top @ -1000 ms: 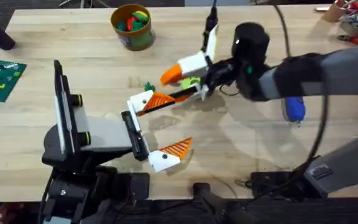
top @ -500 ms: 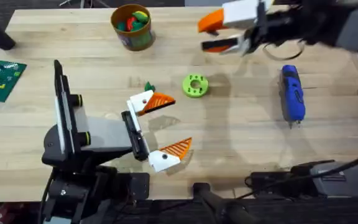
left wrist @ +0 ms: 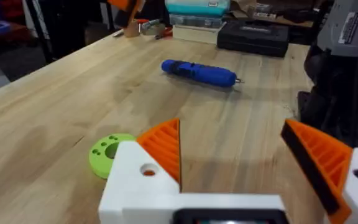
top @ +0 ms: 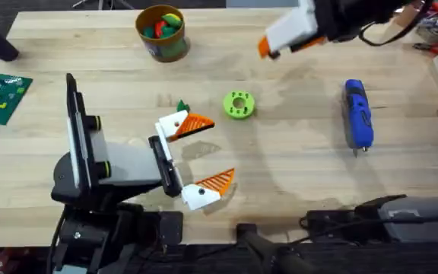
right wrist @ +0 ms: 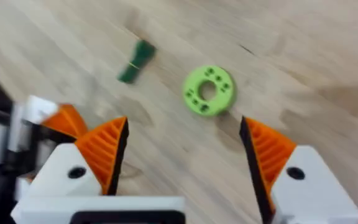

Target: Pick up the gripper from the table and insert it into the empty holder that is missing its gripper. Then pick up a screw, insert it into the mounting hole, and use the screwdriver to tighten it. Finally, clean up the table by picking up the vegetable and placing it into the bucket.

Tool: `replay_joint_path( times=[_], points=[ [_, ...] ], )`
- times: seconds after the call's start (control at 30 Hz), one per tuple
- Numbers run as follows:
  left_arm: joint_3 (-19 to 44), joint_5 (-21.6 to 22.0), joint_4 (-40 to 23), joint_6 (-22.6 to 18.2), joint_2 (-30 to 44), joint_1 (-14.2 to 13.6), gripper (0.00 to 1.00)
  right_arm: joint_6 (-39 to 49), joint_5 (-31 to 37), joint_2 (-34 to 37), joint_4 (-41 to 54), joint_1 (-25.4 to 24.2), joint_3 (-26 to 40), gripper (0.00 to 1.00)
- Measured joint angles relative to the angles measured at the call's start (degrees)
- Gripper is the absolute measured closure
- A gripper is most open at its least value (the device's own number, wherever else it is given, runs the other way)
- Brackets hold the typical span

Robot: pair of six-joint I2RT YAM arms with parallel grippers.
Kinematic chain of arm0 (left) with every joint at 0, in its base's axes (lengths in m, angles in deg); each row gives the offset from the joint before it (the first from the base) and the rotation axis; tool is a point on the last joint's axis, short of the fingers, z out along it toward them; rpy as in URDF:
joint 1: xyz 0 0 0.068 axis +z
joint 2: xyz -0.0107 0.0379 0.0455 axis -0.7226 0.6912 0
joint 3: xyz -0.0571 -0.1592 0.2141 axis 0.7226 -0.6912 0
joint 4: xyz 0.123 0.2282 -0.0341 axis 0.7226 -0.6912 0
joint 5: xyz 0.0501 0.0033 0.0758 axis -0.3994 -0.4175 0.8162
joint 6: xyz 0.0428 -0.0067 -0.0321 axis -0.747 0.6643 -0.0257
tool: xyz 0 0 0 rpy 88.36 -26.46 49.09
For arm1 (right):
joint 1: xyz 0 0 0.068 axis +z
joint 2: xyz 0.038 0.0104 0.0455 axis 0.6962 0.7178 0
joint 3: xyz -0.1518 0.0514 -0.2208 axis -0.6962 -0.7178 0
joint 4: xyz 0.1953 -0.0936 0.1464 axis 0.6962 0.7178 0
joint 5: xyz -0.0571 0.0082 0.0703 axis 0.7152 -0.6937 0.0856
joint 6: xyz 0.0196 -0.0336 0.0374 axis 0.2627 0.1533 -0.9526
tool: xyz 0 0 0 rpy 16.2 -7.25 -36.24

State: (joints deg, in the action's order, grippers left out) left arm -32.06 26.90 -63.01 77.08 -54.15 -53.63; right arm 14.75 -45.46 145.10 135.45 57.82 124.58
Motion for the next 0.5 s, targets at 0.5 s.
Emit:
replay_joint_path(
  times=[0.5],
  points=[
    [0.0,-0.09,-0.02,0.0,0.0,0.0,0.014,2.05,25.69,3.98,4.72,17.46,2.23,0.006]
  ],
)
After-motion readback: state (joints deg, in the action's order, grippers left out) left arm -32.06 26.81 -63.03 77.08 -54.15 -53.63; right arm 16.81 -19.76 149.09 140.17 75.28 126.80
